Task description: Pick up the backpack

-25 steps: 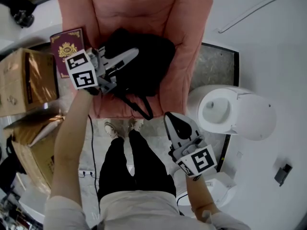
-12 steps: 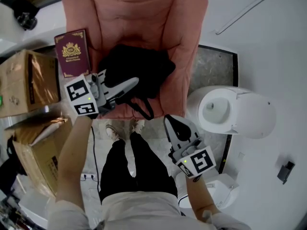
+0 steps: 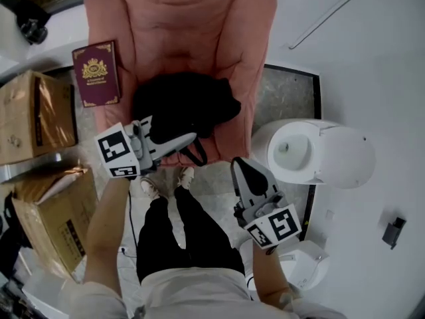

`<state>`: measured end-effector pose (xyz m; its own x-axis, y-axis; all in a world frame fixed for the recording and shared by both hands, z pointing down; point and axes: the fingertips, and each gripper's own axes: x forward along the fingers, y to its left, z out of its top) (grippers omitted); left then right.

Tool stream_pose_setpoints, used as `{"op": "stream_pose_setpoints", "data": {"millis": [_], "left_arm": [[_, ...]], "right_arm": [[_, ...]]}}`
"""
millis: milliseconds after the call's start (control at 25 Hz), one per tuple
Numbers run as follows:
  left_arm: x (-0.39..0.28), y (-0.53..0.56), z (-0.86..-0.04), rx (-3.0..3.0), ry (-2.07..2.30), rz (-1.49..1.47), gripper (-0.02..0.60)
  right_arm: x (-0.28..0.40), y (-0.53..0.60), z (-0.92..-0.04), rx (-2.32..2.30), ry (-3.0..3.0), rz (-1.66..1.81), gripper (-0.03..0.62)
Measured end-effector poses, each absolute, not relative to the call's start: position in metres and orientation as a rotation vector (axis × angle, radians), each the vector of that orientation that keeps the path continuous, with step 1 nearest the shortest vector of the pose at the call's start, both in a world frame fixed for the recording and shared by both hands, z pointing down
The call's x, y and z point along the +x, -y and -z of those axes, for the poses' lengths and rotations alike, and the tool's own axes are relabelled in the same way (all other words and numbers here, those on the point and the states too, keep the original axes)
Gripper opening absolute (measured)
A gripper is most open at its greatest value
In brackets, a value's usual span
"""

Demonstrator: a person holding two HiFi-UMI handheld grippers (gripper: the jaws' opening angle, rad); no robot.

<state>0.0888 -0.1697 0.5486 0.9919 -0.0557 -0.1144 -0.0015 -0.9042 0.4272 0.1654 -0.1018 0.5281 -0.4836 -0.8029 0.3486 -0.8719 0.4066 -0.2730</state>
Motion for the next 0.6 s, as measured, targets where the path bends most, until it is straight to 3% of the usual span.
{"op": "stream_pose_setpoints", "data": {"millis": [600], "left_arm": [[0.087,0.157,-0.521,2.529,0.118,0.217,0.032]], "right_arm": [[0.226,0.105,-0.481,1.810,2.414,-0.492,0.020]]}}
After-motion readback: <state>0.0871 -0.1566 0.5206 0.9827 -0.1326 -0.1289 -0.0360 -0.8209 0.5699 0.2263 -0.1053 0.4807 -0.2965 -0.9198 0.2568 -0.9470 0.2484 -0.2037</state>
